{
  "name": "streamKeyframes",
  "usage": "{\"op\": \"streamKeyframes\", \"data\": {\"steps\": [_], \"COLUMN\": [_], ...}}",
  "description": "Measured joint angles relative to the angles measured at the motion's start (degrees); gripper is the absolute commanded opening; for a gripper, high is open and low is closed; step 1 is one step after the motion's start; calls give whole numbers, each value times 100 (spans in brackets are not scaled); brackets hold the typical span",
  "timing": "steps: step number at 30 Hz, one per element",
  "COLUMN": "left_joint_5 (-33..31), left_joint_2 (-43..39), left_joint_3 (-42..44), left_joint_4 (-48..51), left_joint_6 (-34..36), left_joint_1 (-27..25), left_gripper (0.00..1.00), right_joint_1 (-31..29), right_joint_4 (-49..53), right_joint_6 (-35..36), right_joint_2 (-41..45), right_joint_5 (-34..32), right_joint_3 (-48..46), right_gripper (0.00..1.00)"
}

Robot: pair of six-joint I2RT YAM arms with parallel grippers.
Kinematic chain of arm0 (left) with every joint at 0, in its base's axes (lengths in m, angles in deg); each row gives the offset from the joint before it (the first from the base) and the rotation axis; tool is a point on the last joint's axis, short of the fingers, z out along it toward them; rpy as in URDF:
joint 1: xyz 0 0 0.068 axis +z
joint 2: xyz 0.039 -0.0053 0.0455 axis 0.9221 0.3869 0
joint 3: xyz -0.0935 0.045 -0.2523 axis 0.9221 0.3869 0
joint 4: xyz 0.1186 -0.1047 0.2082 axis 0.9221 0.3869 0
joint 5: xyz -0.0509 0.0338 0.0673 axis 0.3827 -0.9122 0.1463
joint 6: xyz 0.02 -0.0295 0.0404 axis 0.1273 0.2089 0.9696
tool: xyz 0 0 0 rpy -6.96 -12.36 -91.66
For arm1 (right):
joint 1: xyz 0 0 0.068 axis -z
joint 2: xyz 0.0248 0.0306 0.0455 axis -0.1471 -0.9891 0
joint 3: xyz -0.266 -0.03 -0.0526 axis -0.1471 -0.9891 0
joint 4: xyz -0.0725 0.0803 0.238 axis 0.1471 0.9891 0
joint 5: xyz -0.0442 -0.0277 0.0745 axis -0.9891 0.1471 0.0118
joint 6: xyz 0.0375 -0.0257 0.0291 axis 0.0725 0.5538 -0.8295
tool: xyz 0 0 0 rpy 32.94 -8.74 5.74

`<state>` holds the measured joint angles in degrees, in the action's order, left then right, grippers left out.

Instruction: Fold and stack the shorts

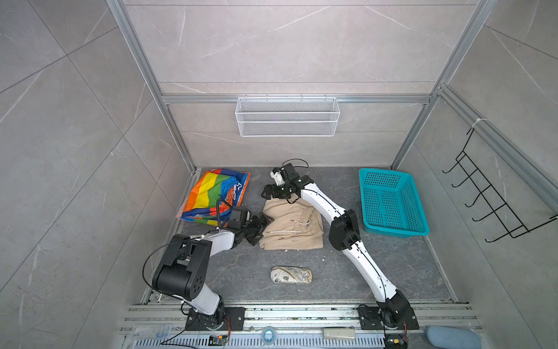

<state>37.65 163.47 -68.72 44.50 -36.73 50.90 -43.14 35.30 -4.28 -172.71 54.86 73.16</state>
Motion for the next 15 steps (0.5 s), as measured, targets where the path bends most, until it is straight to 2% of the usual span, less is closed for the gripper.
{"op": "streamKeyframes", "data": {"steps": [3, 6, 11, 12, 15], "left_joint_5": [4, 15, 118, 138, 184], "left_joint_2": [0, 0, 57, 68, 76], "left_joint_3": [0, 0, 13, 20, 42], "left_joint_4": [2, 2, -72, -94, -149], "left_joint_6": [24, 48, 55, 55, 61], "left_joint_1": [0, 0, 20, 26, 37], "left_gripper": [100, 100, 100, 100, 100], "right_joint_1": [-2, -2, -2, -2, -2], "right_joint_4": [28, 31, 26, 24, 26], "right_joint_6": [-7, -28, -140, -164, -291], "right_joint_2": [-17, -17, -28, -37, -96], "right_joint_5": [-92, -210, -487, -522, -621], "right_joint_3": [-59, -92, -92, -92, -92], "right_gripper": [82, 71, 34, 29, 27]}}
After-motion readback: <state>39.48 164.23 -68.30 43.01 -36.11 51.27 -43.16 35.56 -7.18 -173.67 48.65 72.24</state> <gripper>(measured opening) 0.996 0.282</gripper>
